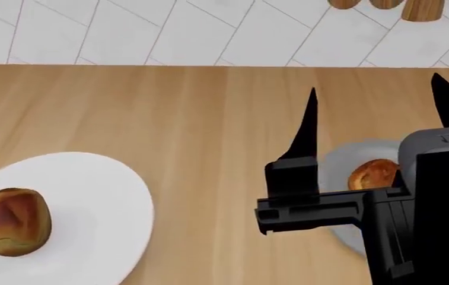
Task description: Place all breads on the cutting board.
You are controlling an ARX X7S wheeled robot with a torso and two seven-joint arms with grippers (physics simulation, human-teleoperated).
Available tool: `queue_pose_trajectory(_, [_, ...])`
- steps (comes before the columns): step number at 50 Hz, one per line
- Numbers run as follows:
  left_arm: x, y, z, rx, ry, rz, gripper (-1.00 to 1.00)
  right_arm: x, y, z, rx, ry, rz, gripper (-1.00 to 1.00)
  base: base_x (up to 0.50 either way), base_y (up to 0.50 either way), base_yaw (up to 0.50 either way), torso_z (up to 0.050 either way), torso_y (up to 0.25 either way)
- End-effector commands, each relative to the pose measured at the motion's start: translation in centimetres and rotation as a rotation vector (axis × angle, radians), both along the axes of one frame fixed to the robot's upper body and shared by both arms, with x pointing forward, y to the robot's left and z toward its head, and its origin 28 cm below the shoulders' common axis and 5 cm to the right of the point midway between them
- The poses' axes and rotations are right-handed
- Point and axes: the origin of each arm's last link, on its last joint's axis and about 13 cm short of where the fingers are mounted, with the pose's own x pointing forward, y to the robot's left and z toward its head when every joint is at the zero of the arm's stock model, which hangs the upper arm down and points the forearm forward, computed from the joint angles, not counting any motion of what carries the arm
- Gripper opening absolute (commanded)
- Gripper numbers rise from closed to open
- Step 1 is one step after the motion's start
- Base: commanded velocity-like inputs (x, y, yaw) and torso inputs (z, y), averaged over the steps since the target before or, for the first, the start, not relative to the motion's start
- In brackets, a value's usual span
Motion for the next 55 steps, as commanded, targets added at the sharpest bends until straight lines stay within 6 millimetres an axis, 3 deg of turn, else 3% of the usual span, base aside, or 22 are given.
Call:
queue_pose_trajectory(1, [0.0, 0.0, 0.1, 0.001, -0.003, -0.002, 1.0, 0.1, -0.1, -0.1, 0.009, 0.005, -0.003, 1.0, 0.26, 0.0, 0.0, 0.0, 0.0])
queue_pose_trajectory(55, [-0.1, -0.6, 1.0, -0.005, -0.019, -0.02, 1.0, -0.5, -0.2, 1.7, -0.016, 0.033, -0.038, 1.0, 0.24, 0.0, 0.0, 0.0, 0.001])
